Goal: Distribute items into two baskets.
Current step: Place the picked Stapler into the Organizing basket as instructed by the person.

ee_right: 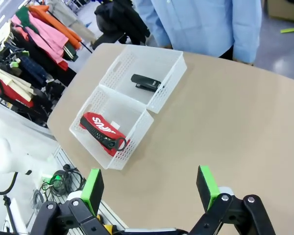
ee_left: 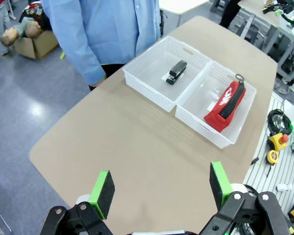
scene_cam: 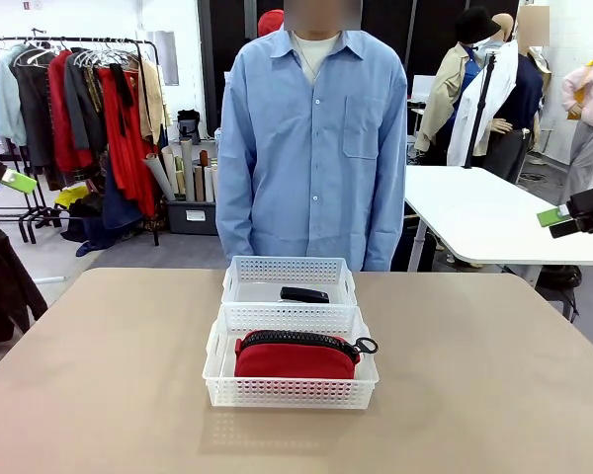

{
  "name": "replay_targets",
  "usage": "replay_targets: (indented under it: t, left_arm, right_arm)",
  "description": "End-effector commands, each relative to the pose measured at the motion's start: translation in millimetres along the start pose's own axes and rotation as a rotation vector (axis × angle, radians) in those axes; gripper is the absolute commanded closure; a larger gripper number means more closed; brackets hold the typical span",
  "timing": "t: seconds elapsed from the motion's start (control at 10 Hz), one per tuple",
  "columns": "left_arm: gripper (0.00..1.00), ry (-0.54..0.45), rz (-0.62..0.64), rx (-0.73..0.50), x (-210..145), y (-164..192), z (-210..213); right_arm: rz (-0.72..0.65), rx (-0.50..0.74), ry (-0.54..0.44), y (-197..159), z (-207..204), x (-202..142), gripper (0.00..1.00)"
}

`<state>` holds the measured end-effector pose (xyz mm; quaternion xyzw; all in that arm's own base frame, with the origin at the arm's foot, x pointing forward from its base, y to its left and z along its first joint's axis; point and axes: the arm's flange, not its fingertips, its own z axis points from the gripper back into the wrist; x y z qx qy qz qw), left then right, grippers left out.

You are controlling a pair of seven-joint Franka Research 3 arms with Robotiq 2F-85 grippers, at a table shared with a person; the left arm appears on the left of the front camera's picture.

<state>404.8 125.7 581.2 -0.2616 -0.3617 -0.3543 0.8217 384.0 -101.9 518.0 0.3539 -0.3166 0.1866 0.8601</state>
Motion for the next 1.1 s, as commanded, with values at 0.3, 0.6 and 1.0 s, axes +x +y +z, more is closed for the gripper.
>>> replay_targets:
  t: [0.3,0.6,1.0]
  left_arm:
    - [0.0,-0.024,-0.007,-0.012,0.1,-1.5,0.4]
    - [0.0,-0.024,-0.007,-0.012,0.1,-1.5,0.4]
    - [0.0,-0.024,-0.007,-0.012,0.1,-1.5,0.4]
  right_arm:
    - [0.006,-0.001,-0.003,1.9,1.3,0.5,0.0]
    - [0.006,-0.001,-0.003,1.9,1.3,0.5,0.0]
    - [0.006,-0.001,-0.003,1.9,1.3,0.5,0.0]
